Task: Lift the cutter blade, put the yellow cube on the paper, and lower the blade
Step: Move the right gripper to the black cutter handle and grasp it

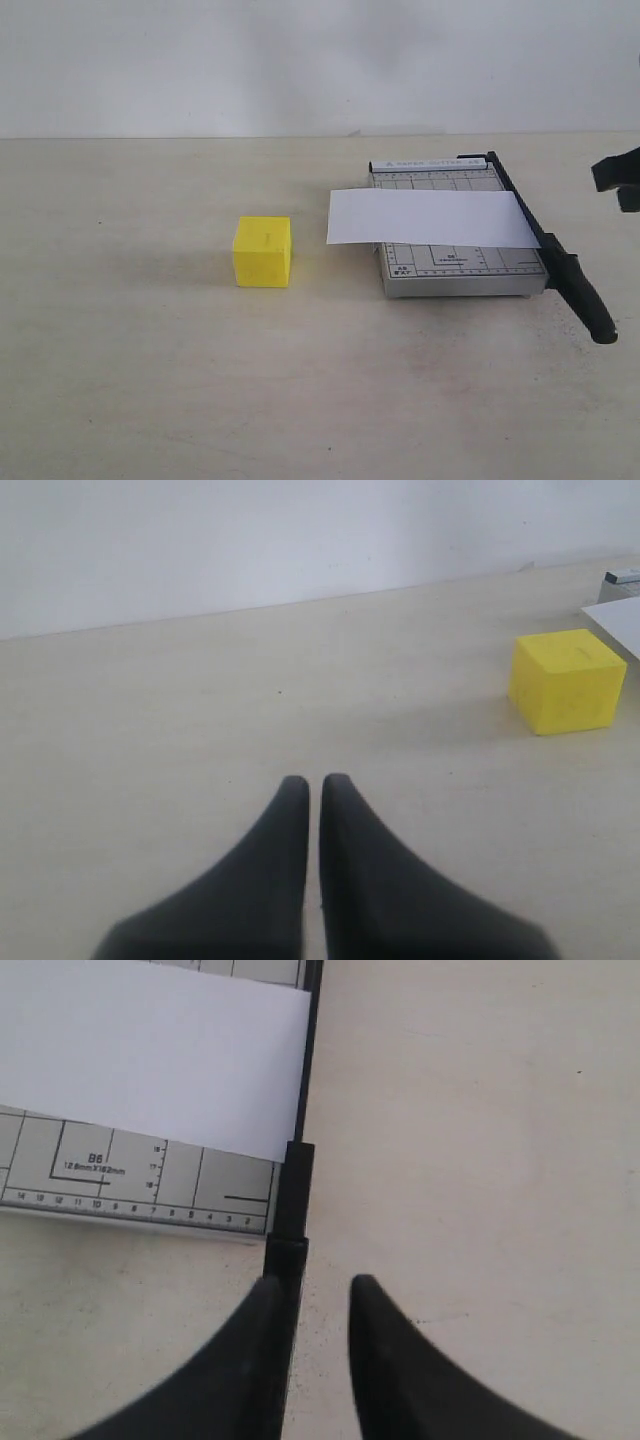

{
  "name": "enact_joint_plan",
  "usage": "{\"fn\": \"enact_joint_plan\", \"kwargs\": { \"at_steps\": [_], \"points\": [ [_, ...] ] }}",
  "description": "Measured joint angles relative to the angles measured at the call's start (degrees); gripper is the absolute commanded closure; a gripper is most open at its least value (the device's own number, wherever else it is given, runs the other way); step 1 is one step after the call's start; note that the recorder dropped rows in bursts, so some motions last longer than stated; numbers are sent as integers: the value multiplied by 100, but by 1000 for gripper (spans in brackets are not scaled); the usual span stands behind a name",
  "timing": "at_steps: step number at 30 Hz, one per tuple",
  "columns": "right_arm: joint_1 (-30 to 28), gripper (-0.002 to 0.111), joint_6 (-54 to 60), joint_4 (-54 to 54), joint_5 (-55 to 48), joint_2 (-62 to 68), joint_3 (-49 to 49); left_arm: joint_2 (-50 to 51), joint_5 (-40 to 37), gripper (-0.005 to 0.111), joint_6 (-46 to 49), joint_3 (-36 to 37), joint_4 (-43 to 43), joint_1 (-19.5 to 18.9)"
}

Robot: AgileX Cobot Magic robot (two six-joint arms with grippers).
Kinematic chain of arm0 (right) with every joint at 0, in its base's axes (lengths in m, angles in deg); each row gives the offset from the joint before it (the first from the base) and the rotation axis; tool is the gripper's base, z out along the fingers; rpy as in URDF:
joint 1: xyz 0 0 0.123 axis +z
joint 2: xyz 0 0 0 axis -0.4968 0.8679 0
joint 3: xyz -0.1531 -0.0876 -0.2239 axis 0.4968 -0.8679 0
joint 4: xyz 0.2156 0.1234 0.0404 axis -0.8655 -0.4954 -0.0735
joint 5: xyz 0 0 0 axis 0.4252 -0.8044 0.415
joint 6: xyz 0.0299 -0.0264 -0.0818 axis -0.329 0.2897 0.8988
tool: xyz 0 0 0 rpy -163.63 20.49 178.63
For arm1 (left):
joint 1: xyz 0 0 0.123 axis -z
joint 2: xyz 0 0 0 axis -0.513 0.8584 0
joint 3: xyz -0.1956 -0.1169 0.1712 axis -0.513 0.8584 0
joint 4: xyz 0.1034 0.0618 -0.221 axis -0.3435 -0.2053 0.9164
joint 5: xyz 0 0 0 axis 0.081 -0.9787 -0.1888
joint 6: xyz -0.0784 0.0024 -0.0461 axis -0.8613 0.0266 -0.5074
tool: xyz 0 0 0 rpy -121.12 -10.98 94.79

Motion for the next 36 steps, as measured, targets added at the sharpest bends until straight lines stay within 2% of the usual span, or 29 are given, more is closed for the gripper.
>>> {"fn": "enact_joint_plan", "kwargs": {
  "at_steps": [3, 7, 13, 26, 31, 36],
  "points": [
    [0, 58, 113, -71, -12, 289, 133, 0, 0, 102, 0, 0, 0, 0],
    [0, 58, 33, -276, -118, 635, 154, 0, 0, 102, 0, 0, 0, 0],
    [0, 58, -11, -512, -896, 1185, 154, 0, 0, 102, 0, 0, 0, 0],
    [0, 58, -53, -569, -832, 1699, 154, 0, 0, 102, 0, 0, 0, 0],
    [0, 58, -58, -559, -486, 1779, 154, 0, 0, 102, 0, 0, 0, 0],
    [0, 58, 50, -705, 744, 1573, -505, 0, 0, 102, 0, 0, 0, 0]
  ]
}}
